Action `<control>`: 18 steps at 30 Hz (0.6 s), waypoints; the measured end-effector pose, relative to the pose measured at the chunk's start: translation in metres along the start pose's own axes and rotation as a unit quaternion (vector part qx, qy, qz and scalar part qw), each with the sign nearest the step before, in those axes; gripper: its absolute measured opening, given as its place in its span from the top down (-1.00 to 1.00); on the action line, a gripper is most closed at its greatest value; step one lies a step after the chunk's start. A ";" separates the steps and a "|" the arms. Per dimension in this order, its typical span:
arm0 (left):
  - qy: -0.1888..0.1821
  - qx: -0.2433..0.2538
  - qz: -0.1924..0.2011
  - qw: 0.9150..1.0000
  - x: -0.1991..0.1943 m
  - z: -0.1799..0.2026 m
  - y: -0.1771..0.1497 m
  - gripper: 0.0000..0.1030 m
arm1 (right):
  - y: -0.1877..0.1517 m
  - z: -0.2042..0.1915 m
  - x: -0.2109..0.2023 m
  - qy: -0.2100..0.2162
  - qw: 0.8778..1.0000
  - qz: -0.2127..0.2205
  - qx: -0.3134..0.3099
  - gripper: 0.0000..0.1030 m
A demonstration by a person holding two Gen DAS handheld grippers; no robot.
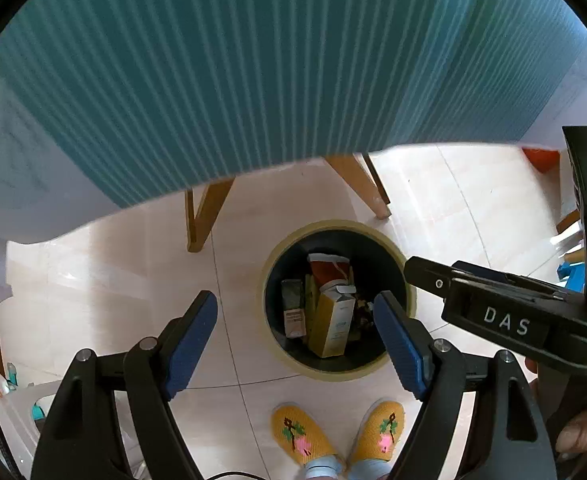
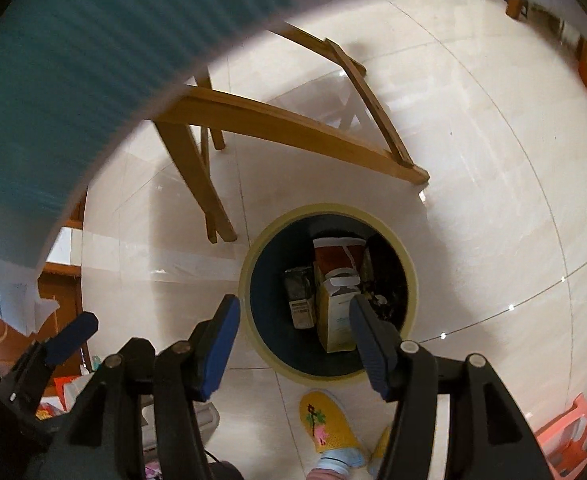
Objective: Collect trash
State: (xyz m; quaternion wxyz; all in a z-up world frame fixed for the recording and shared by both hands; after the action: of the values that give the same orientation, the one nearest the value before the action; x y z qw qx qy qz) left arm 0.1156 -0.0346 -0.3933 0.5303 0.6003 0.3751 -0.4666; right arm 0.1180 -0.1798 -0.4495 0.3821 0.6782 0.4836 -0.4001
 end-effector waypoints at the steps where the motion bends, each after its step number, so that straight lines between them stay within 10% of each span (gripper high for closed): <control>1: 0.000 -0.002 0.001 1.000 -0.006 0.001 0.000 -0.53 | 0.000 -0.003 -0.006 -0.002 1.000 0.004 -0.006 -0.11; 18: -0.001 -0.047 0.042 0.998 -0.131 -0.021 0.044 -0.53 | 0.021 -0.063 -0.139 -0.006 0.996 0.073 -0.058 -0.11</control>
State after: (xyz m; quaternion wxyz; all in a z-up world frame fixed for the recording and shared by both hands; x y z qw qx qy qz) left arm 0.1235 -0.0154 -0.2554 0.5775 0.5893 0.3705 -0.4266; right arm 0.1198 -0.1766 -0.2954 0.4516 0.6862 0.4528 -0.3468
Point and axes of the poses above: each gripper's, at about its wrist camera, not at the fingertips, and x roughly the way its jaws point, z to its right, y to its top, the point moved 8 cm from there along x, roughly the way its jaws point
